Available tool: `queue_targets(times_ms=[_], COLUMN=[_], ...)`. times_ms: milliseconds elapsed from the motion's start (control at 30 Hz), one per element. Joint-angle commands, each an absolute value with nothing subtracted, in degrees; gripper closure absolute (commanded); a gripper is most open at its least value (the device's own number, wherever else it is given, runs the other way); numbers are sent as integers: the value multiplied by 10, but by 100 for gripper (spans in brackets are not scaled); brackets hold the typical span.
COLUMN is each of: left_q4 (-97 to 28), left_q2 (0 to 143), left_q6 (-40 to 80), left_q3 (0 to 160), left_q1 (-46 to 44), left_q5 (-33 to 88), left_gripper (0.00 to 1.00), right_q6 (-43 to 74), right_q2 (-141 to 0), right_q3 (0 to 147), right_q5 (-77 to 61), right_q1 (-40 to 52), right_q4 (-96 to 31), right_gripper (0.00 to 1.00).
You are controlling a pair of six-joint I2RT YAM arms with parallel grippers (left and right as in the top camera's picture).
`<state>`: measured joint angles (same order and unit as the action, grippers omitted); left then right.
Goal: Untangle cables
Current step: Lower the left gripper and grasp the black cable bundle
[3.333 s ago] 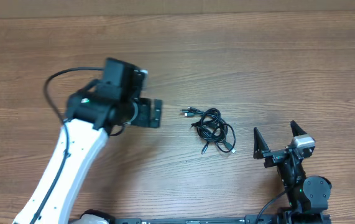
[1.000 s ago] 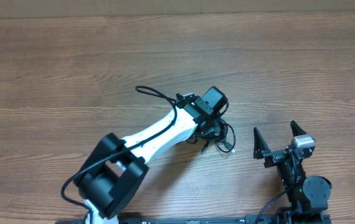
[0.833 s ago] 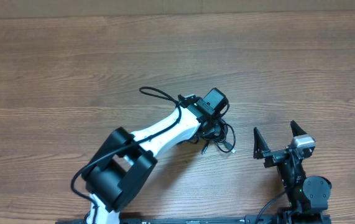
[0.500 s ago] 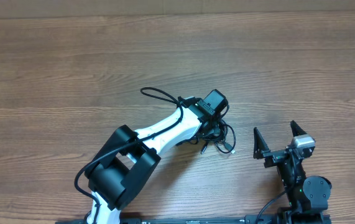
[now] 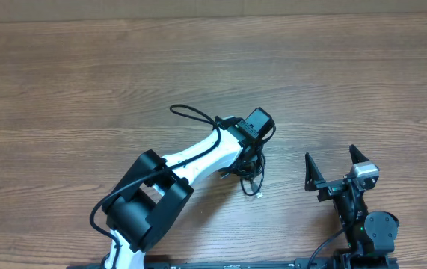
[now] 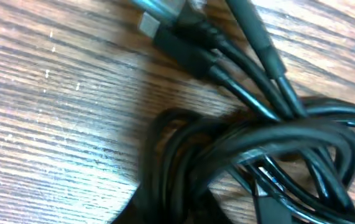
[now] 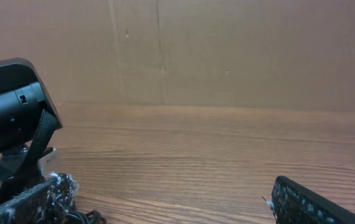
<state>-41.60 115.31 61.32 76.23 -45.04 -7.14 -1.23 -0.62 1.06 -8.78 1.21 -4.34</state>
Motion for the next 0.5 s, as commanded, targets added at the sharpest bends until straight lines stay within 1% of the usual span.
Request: queue_targets(times_ms=[0, 300, 467], left_q4=[-417, -416, -410], left_q2=[1163, 1161, 1127], left_q6=[612, 524, 413], left_q3=[768, 772, 788], left_q1=[-453, -451, -446], left_q5=[-82, -70, -30], left_gripper=[96, 96, 96], right_q6=[-9, -9, -9], right_q2=[-2, -2, -2], right_q3=[5, 5, 5], right_q5=[-88, -88, -88], right_q1=[16, 16, 16], right_q4=[-41, -41, -41], right_gripper=[0, 0, 0])
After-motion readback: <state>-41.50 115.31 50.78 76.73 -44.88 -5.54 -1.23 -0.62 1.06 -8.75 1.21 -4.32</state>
